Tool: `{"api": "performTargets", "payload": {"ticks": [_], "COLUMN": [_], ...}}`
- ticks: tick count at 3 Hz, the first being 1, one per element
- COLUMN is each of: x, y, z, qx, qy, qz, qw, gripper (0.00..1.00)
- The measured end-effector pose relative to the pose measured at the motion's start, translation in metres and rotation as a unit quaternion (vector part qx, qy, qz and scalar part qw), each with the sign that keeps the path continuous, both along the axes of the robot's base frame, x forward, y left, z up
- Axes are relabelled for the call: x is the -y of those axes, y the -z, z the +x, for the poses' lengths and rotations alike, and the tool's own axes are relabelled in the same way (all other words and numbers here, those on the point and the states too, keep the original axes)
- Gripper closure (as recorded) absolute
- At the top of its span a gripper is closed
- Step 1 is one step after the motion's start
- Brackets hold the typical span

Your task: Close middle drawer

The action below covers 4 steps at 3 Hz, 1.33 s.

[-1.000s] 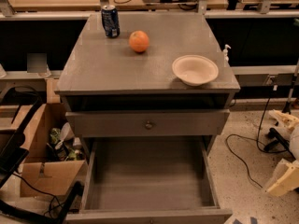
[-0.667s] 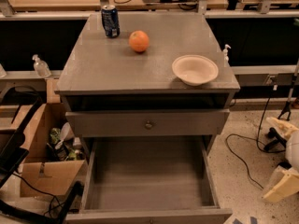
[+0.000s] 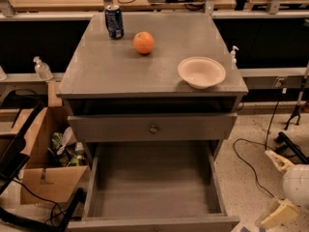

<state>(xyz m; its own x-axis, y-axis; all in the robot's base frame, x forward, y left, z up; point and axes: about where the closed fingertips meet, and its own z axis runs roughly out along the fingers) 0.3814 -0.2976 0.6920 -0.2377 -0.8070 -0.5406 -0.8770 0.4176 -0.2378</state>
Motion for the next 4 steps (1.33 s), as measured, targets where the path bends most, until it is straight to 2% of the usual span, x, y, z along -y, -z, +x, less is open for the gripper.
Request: {"api": "performTargets", "payload": {"ticks": [1, 2, 3, 4], "x": [0.005, 0.007, 0.007, 0.005], "y": [0.052, 0.103, 0.153, 0.155], "z": [-0.004, -0.011, -0.024, -0.024], "qx": [-0.01, -0.019, -0.042, -0.043], "qy": [0.004, 0.012, 0.027, 0.025], "qz": [0.027, 0.055, 0.073, 0.076], "qw": [0.9996, 0.9983, 0.9961, 0.9959], "gripper": [0.13, 0.36, 0.59, 0.82]}}
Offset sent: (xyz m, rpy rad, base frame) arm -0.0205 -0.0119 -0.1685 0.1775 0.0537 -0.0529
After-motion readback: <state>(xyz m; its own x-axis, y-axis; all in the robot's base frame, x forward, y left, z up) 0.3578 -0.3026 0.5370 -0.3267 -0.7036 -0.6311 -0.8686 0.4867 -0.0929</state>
